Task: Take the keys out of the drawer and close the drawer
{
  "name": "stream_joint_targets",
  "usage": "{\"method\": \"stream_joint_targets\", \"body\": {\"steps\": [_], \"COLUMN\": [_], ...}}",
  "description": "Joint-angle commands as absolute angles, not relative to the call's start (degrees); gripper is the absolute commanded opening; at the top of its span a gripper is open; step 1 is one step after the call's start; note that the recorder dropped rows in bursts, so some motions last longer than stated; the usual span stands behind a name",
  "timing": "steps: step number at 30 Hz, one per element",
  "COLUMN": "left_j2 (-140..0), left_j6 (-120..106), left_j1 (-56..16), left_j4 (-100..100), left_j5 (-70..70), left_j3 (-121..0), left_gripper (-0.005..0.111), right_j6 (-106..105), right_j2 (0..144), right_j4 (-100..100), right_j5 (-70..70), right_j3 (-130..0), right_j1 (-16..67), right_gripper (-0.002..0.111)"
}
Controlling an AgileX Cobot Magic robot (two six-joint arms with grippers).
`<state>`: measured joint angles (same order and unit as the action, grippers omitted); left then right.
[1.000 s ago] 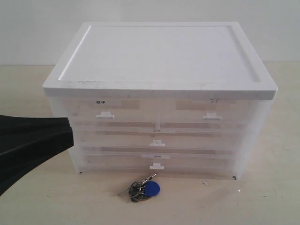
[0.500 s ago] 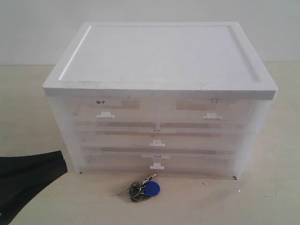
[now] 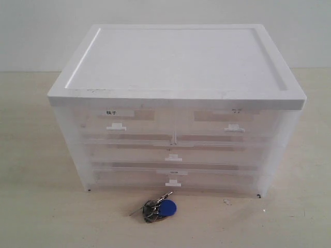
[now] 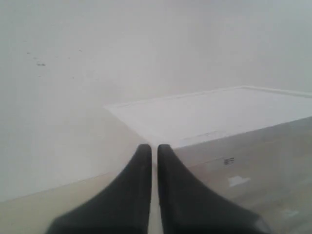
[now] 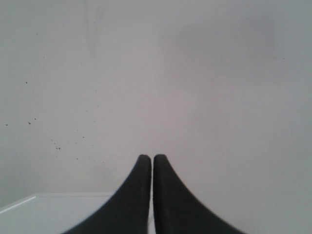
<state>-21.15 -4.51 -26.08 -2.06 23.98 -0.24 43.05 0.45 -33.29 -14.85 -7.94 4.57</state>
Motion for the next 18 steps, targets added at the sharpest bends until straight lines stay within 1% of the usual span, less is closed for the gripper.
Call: {"method": "stream_joint_targets", "body": {"steps": [1, 2, 4, 8, 10, 12, 18], "left_j2": [-14.3, -12.5, -6.1, 0.0, 0.0, 0.0, 0.0], "left_j6": [-3.0, -2.5, 0.0, 0.8, 0.8, 0.8, 0.4], "left_j1": [-18.1, -16.0, -8.1, 1.4, 3.7, 4.6, 4.7], "left_j4": [-2.6, -2.6, -2.6, -2.6, -2.6, -2.1, 1.5], "left_j5": [16.6, 15.2, 10.0, 2.8, 1.0, 0.0, -1.9], "left_j3": [0.0, 0.0, 0.0, 0.0, 0.0, 0.0, 0.0], "left_gripper": [0.005, 0.005, 0.005, 0.005, 0.005, 0.005, 0.005], "right_j6": [43.0, 43.0, 43.0, 43.0, 43.0, 43.0, 43.0], "right_j2": [0.0, 0.0, 0.0, 0.0, 0.0, 0.0, 0.0], "right_j4": [-33.4, -33.4, -33.4, -33.4, -33.4, -33.3, -33.2], "right_j5": [-14.8, -14.8, -14.8, -14.8, -14.8, -15.0, -16.0], "right_j3": [-8.1, -8.1, -8.1, -8.1, -8.1, -8.1, -8.1], "right_j1": [4.7, 4.7, 4.7, 4.7, 4.7, 4.7, 4.7], "right_gripper": [0.0, 0.0, 0.0, 0.0, 0.0, 0.0, 0.0]}}
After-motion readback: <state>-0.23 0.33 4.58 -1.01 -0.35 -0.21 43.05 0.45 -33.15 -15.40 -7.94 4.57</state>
